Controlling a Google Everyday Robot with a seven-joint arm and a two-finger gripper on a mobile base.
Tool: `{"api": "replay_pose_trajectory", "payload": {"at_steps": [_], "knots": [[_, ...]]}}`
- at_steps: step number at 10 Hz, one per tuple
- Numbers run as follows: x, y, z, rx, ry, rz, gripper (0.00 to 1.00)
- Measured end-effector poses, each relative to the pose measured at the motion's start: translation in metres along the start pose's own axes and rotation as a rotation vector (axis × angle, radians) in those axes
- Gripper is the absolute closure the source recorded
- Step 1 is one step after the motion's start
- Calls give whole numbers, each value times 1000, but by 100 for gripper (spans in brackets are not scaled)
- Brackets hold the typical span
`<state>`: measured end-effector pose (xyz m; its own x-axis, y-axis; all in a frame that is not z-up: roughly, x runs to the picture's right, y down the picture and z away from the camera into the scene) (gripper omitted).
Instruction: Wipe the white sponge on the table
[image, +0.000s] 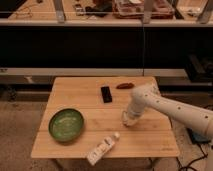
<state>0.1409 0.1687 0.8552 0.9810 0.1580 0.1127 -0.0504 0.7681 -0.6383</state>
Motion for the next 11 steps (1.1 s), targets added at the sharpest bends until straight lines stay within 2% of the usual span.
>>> {"api": "replay_pose_trajectory", "payload": {"at_steps": [2,4,7,9,11], "knots": [[-15,-24,-1,-11,-36,4,100],[-28,-44,6,-33,-39,-1,100],[-54,-58,17,-57,-39,-42,100],[-88,-53,23,-60,-63,-117,100],[-117,-36,29,-66,-87,-189,100]]}}
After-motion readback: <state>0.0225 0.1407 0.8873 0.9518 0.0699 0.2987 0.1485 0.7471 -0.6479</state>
